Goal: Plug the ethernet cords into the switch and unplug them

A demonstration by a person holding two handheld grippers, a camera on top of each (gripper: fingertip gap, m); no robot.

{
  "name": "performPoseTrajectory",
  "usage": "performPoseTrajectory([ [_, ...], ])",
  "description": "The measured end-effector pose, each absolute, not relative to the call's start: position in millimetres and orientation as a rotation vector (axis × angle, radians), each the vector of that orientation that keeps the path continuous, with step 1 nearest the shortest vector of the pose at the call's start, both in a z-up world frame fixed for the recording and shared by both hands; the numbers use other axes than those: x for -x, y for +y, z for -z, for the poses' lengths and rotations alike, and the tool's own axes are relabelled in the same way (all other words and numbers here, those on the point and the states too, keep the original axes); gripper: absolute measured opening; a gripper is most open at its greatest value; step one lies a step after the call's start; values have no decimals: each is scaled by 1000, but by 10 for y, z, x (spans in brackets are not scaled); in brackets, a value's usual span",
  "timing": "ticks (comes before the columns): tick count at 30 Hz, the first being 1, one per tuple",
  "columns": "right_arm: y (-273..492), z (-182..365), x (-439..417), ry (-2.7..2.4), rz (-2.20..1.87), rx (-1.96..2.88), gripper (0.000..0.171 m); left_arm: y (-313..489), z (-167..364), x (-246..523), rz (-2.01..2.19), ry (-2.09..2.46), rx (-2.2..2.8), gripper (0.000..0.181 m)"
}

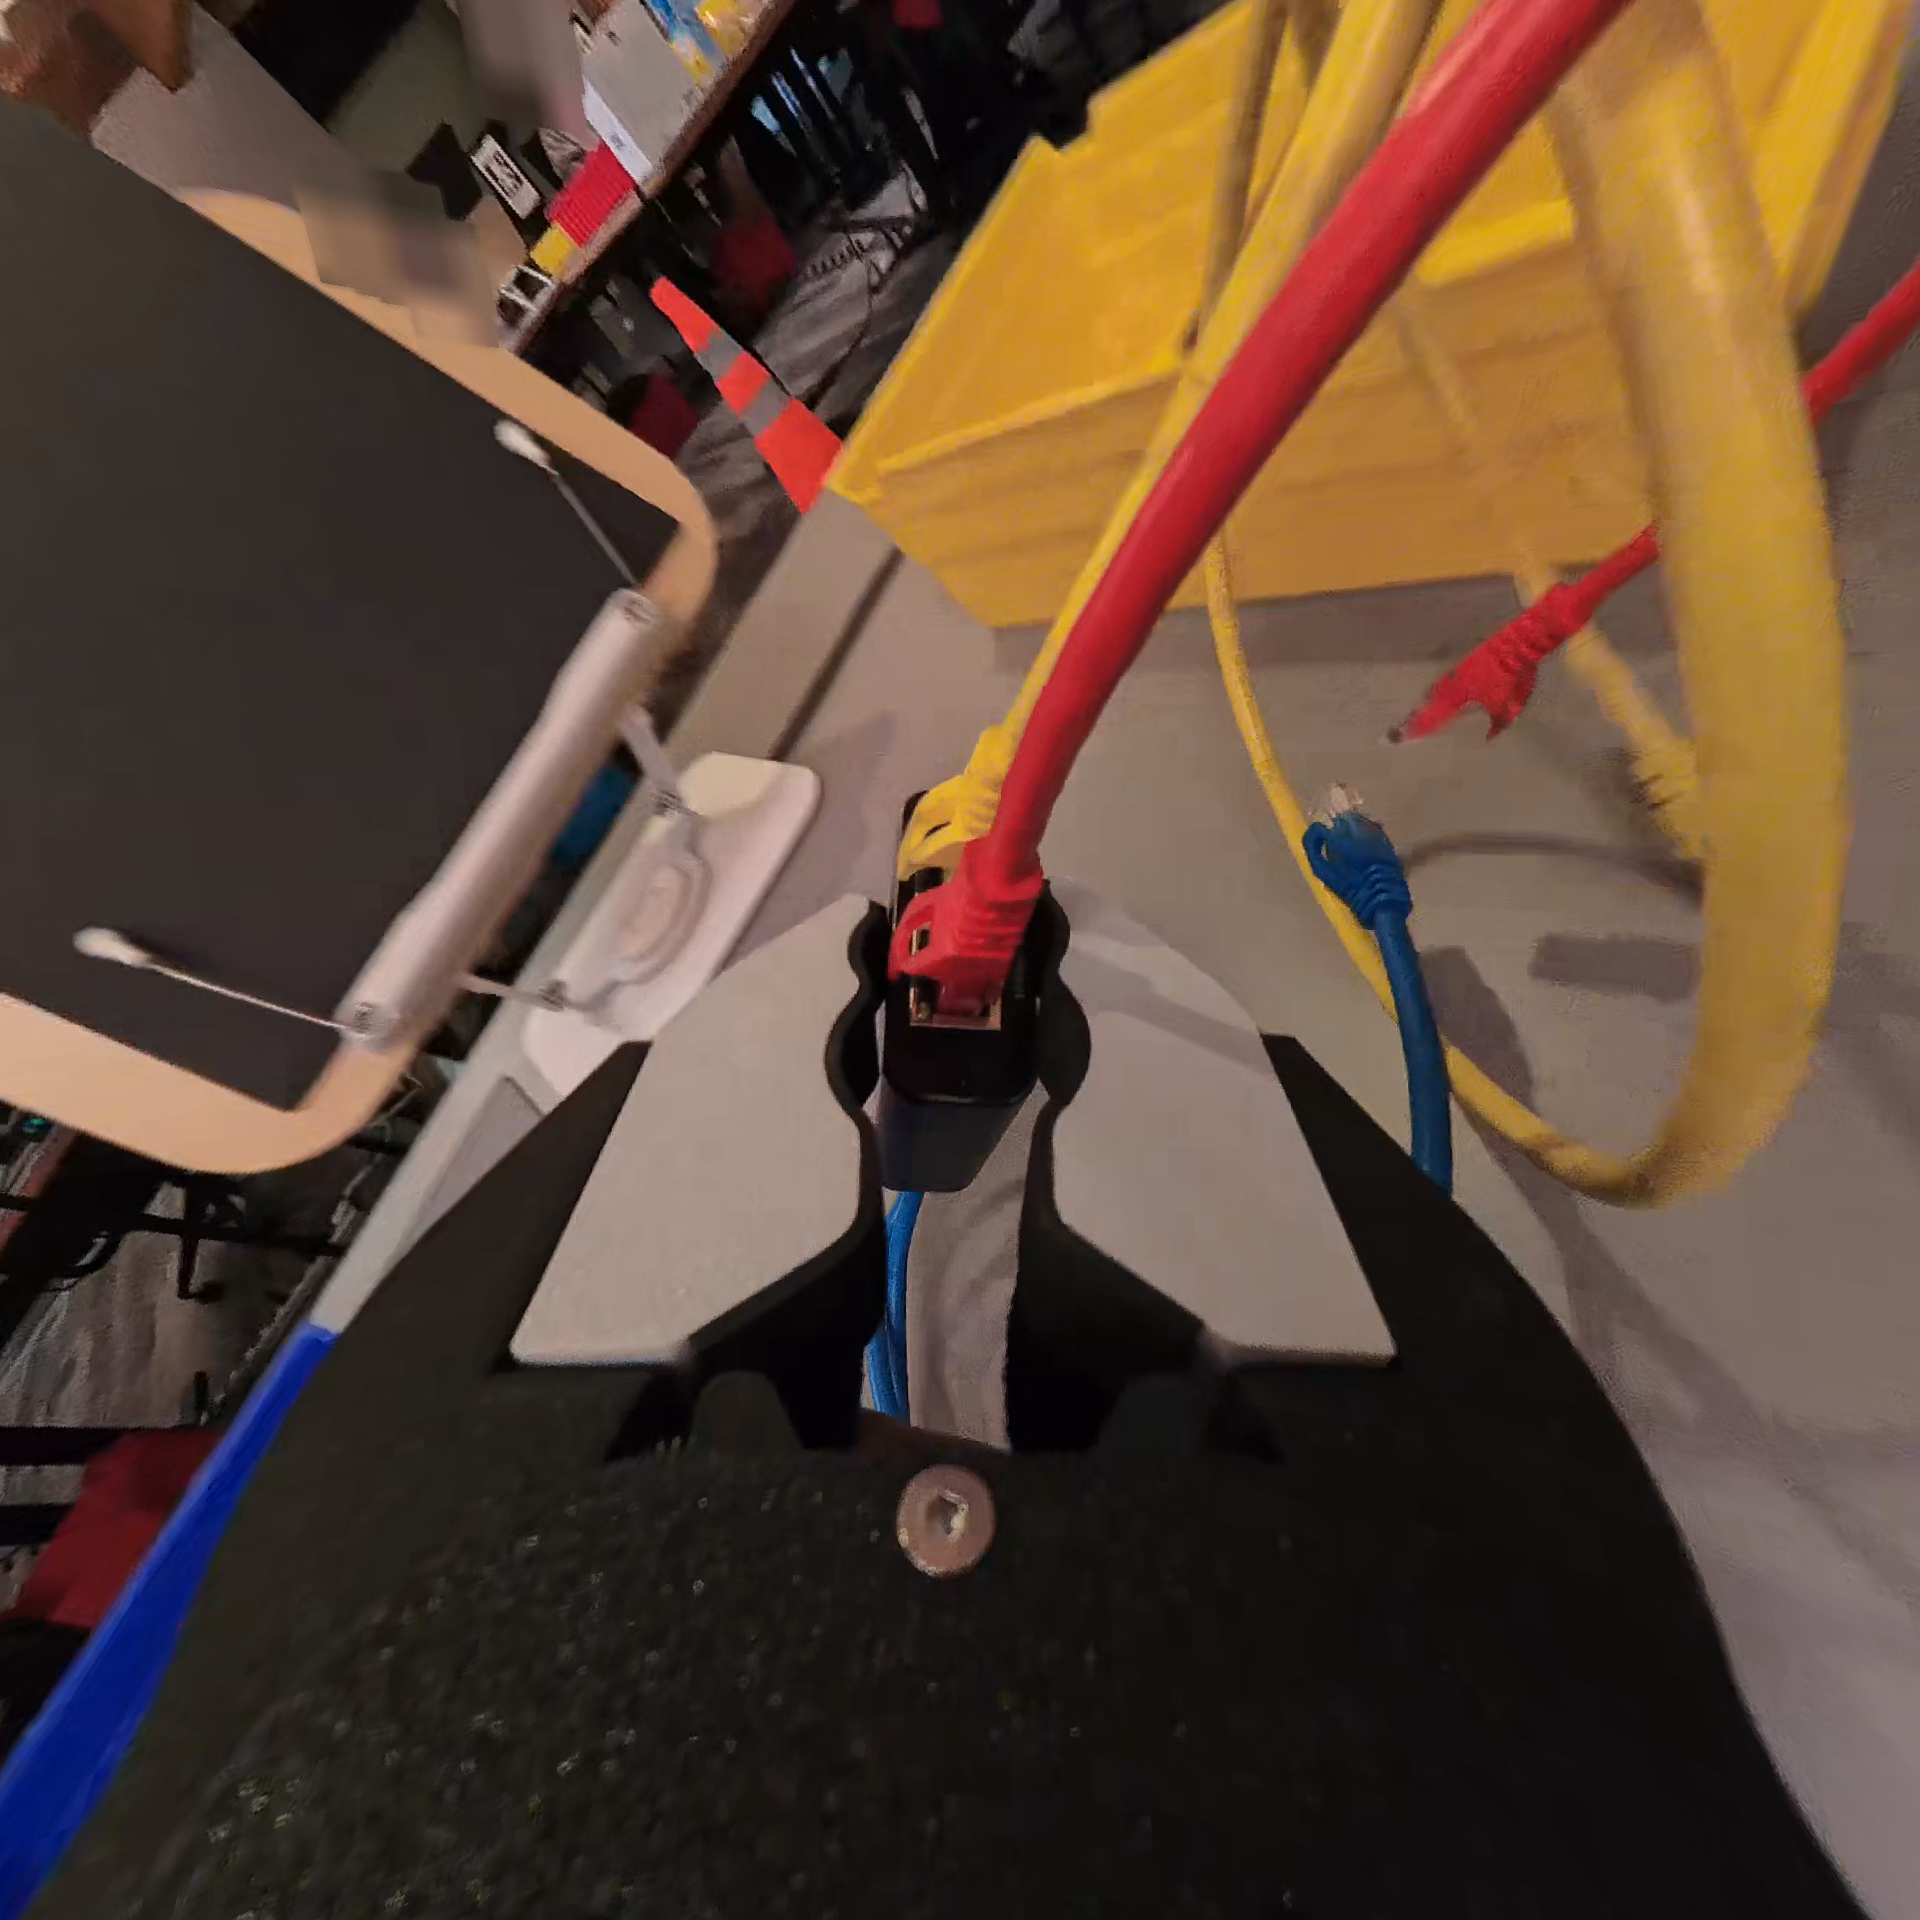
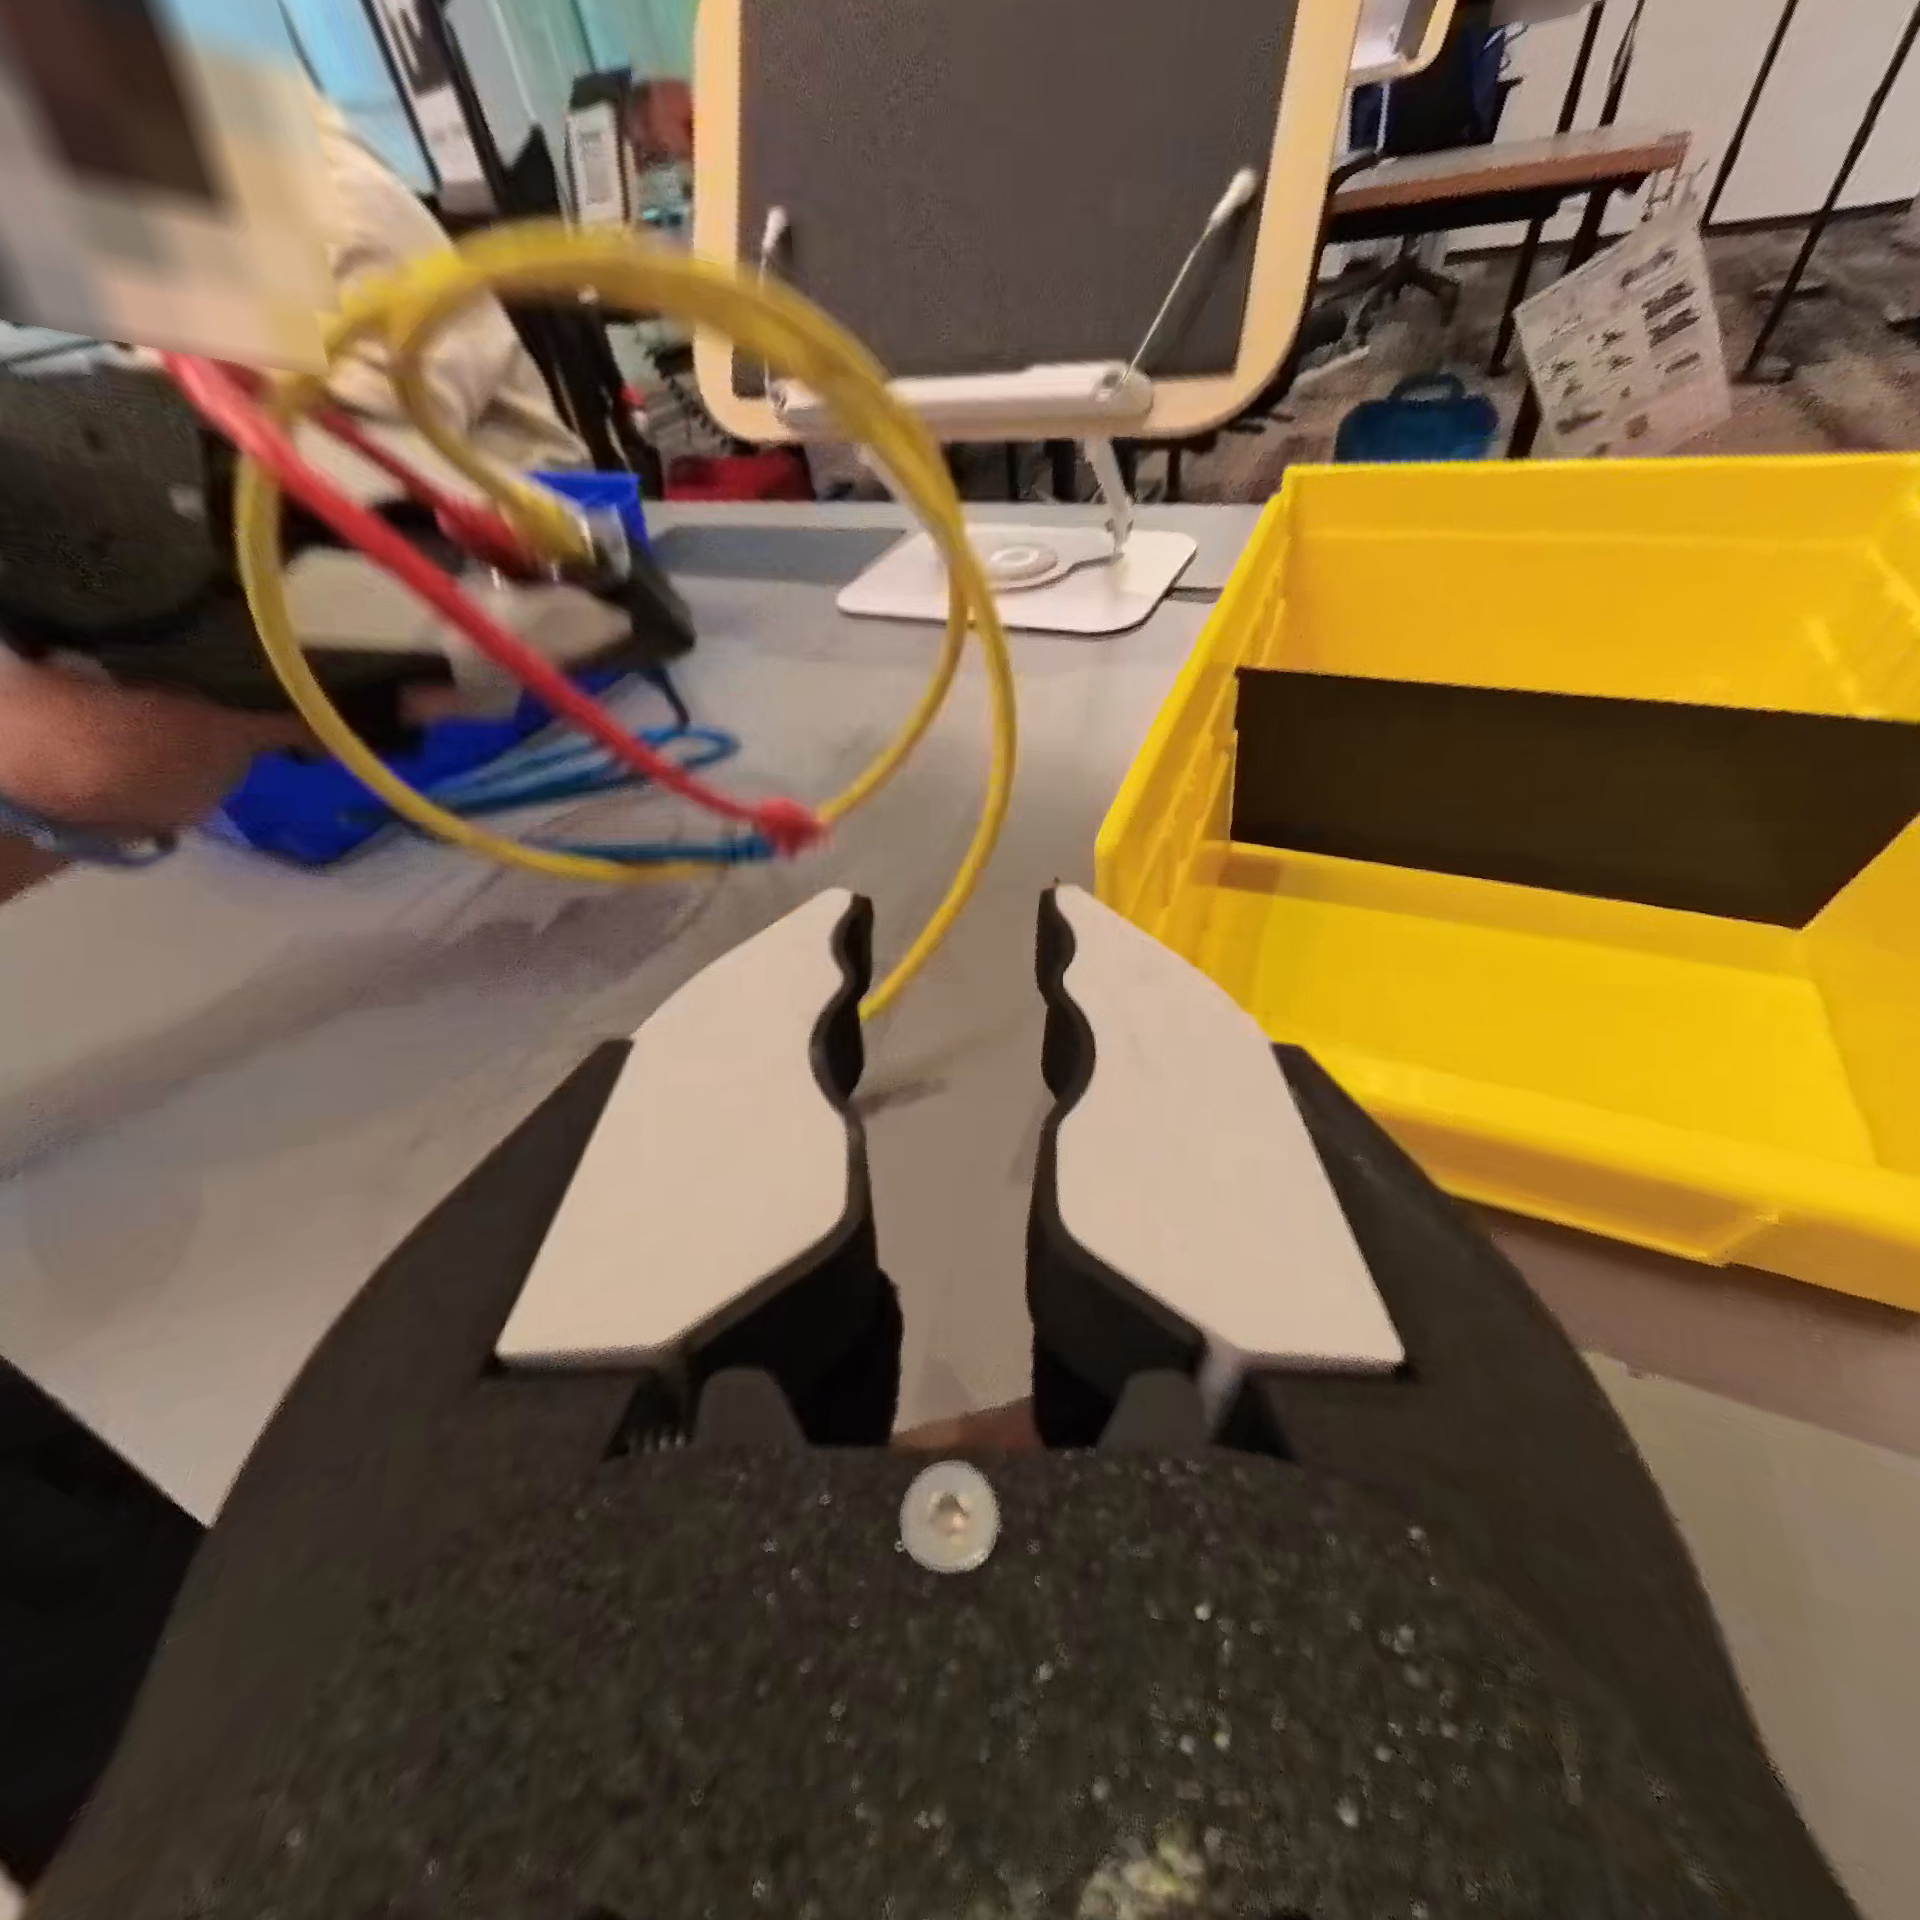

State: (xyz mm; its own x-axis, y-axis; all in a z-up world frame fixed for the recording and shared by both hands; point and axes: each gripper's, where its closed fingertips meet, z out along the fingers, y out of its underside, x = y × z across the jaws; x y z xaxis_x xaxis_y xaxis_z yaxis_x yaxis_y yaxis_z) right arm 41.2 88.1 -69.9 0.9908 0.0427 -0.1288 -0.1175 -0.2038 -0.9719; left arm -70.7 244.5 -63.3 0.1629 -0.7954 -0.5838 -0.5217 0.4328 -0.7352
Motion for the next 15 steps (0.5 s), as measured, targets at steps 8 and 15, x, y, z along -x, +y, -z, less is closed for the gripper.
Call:
performPoseTrajectory([
  [8, 1181, 32, 291, -186, -371, 1829, 28, 2036, 1154, 761, 115, 1549, 1077, 25],
  [15, 1646, 558, 754, -536, -392, 2229, 32, 2012, 1174, 831, -113, 1523, 921, 25],
])
